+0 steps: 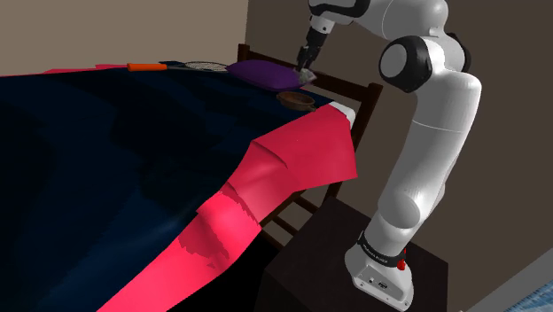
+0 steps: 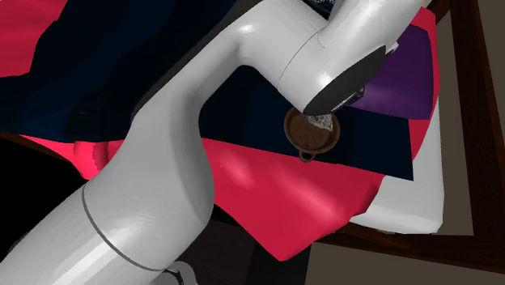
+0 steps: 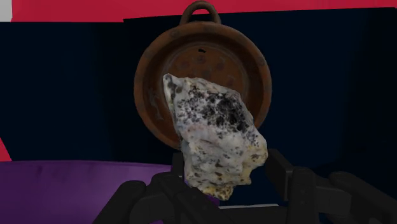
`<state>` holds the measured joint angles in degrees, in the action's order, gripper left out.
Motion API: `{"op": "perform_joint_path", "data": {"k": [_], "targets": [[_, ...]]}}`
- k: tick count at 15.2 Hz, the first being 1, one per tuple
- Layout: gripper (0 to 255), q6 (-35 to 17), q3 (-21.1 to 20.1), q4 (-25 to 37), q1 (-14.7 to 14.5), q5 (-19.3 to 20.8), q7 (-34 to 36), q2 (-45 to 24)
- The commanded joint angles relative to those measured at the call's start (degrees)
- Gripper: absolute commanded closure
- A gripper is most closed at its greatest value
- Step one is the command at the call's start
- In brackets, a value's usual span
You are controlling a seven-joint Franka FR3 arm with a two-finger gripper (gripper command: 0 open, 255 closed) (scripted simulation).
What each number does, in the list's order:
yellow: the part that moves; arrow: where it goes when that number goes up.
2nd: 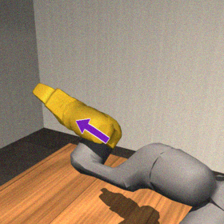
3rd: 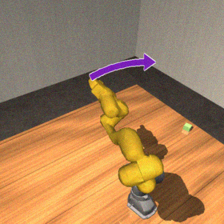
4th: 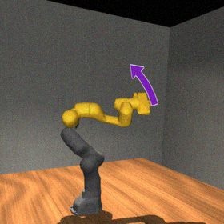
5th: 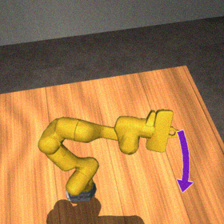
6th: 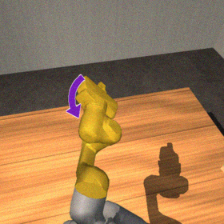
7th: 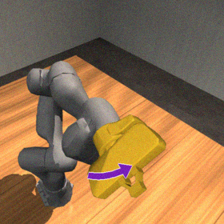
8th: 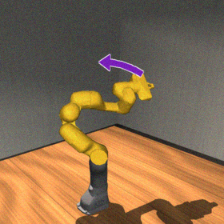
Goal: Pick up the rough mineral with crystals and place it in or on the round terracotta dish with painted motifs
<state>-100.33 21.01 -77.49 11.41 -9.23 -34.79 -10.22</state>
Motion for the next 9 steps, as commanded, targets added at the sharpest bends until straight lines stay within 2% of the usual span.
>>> {"op": "perform_joint_path", "data": {"k": [1,9], "targets": [[255,-1.63,-0.01,-2.06,-0.11,0.14,-0.21,0.48],[255,-8.41,-0.22,-10.35,-0.73,0.63,-0.5,2.1]]}}
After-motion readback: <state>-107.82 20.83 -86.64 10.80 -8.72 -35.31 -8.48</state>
